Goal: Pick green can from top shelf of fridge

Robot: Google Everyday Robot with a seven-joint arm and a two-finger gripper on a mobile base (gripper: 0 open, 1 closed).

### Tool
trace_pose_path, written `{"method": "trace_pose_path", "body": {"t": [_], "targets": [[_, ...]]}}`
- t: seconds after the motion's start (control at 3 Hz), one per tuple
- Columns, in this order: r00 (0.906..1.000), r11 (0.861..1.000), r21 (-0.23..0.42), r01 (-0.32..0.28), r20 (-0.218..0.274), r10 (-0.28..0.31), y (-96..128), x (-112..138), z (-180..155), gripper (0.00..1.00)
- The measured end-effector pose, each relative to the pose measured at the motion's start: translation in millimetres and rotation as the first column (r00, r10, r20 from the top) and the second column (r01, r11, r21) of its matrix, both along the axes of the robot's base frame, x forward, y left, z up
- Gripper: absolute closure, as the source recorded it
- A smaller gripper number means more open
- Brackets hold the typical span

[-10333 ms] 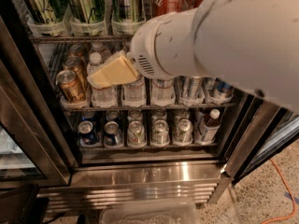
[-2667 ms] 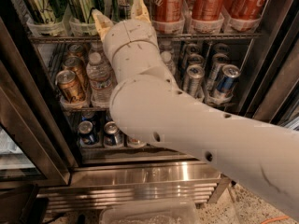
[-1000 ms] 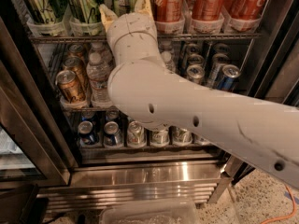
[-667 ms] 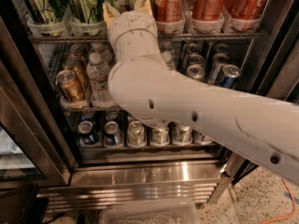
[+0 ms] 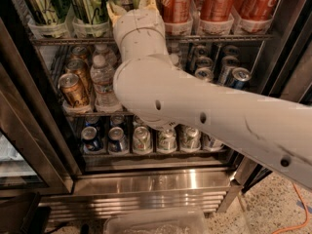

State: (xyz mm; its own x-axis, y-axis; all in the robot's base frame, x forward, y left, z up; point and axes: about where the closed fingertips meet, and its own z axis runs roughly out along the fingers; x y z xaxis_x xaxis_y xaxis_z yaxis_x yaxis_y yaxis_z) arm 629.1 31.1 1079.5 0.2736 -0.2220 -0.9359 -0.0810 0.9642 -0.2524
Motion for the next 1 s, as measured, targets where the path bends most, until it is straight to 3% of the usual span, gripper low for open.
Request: {"method": "trace_pose_path", "body": {"t": [0.33,1.0], "targets": [[1.0000,1.000,0.000,0.000,0.000,0.000,0.0,0.0,0.0,1.00],[0.9994,0.999,0.022,-0.026,0.023,0.025,4.7,-7.6,16.5,1.00]]}}
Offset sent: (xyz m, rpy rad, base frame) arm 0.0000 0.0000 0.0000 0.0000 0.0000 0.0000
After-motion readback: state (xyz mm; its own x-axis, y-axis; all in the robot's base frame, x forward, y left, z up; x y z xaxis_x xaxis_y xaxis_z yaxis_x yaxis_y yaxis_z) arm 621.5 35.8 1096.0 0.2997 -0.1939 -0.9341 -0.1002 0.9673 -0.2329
